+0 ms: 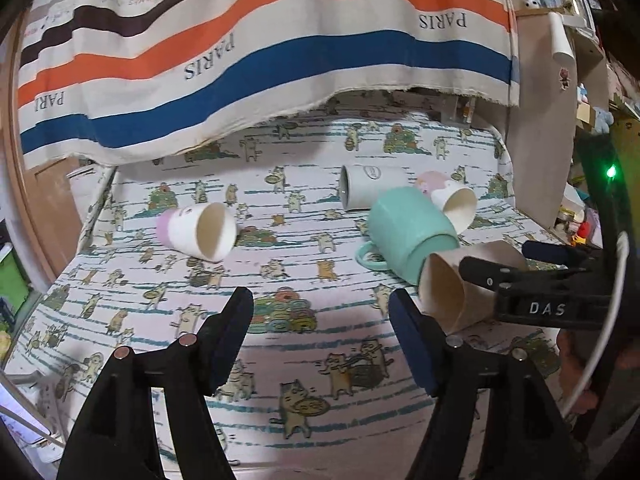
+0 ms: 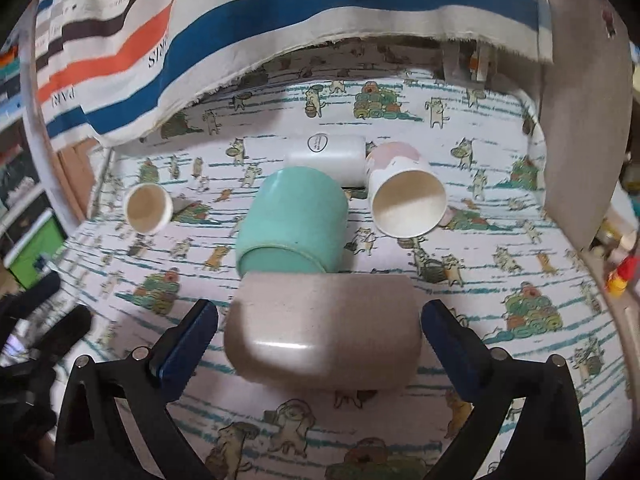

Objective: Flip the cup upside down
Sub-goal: 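Move the right gripper toward the beige speckled cup lying on its side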

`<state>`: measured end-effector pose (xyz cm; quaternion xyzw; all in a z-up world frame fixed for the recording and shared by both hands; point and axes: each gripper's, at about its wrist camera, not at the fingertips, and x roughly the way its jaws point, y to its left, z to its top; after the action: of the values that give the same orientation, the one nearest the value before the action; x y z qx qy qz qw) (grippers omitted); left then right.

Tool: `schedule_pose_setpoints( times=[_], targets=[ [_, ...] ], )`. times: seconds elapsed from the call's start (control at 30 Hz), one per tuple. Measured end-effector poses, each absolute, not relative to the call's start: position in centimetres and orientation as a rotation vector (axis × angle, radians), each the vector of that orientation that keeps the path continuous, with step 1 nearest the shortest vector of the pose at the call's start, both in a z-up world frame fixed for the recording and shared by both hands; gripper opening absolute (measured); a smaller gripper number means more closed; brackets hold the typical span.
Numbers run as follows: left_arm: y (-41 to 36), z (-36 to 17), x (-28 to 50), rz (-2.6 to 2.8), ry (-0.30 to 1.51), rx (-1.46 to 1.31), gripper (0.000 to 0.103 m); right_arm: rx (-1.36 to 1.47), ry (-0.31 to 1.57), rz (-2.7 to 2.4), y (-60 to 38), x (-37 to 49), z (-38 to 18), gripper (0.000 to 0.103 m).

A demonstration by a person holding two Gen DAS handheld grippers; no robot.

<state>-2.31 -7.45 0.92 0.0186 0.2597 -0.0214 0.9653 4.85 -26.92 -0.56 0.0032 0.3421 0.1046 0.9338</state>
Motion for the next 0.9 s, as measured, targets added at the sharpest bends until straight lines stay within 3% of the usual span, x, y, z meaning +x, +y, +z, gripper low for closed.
schedule_pose_setpoints(
  times=[0.9],
  targets=[
    [-6.8,0.3,-2.5,-0.060,0.527,0.004,0.069,0.072,0.718,0.208,-27.4,3.3,-2.7,0.103]
  ],
)
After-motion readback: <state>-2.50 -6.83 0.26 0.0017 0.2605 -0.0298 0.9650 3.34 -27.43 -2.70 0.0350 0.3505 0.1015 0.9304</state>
